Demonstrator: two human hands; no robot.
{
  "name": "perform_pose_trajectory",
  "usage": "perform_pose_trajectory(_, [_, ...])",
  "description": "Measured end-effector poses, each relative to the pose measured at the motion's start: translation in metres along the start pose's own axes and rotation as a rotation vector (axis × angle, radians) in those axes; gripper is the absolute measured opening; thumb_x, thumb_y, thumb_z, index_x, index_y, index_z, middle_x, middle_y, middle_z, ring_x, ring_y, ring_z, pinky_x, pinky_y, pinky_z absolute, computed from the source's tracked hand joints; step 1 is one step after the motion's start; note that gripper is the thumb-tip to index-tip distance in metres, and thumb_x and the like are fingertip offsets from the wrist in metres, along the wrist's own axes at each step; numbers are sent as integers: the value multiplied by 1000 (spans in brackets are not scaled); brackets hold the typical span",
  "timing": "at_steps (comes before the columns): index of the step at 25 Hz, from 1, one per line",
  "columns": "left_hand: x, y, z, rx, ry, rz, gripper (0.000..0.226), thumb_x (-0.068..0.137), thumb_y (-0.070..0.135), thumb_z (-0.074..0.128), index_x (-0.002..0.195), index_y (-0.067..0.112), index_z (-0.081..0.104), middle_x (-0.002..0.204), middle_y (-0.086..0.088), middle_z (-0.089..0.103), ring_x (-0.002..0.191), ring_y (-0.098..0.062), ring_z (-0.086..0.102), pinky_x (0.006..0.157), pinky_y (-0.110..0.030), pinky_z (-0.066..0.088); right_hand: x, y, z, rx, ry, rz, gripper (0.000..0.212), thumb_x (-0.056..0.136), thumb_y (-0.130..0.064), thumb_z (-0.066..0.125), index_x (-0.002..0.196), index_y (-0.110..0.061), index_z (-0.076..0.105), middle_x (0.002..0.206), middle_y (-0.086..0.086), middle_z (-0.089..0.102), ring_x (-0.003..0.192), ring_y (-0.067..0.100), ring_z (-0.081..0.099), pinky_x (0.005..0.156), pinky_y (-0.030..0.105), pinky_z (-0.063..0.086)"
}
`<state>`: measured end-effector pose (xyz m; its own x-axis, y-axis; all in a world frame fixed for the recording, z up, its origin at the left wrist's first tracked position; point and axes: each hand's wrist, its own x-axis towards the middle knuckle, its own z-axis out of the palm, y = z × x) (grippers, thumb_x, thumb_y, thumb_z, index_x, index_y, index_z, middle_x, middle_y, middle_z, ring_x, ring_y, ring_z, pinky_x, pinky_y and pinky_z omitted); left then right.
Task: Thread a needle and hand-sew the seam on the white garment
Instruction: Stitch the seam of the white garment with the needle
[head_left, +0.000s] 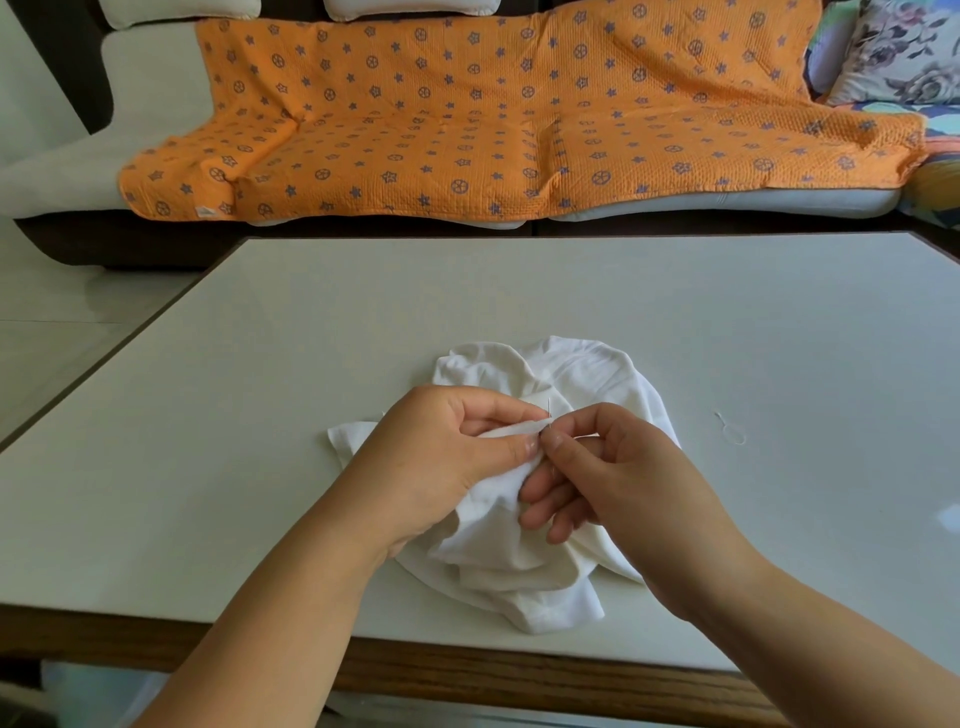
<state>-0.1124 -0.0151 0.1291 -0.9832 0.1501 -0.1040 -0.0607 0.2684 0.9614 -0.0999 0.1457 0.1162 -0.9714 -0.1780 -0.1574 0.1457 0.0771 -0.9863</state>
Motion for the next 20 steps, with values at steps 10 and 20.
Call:
perform_pose_trajectory(10, [1, -3, 0, 156, -15, 40, 20, 84, 14, 74, 96, 30, 77, 91, 23, 74, 92, 13, 65, 78, -1, 46, -2, -5, -1, 46, -18, 17, 14, 101, -20, 49, 104, -7, 55, 74, 17, 74, 69, 34, 73, 62, 38, 60])
perform_pose_trajectory(20, [3, -5, 1, 142, -57, -11, 10, 85, 29, 73, 93, 27, 78, 94, 18, 76, 95, 4, 68, 93, -21, 50, 17, -8, -25, -180, 325, -168, 14, 91, -26, 64, 78, -22, 67, 67, -8, 62, 56, 4, 50, 55, 12, 39])
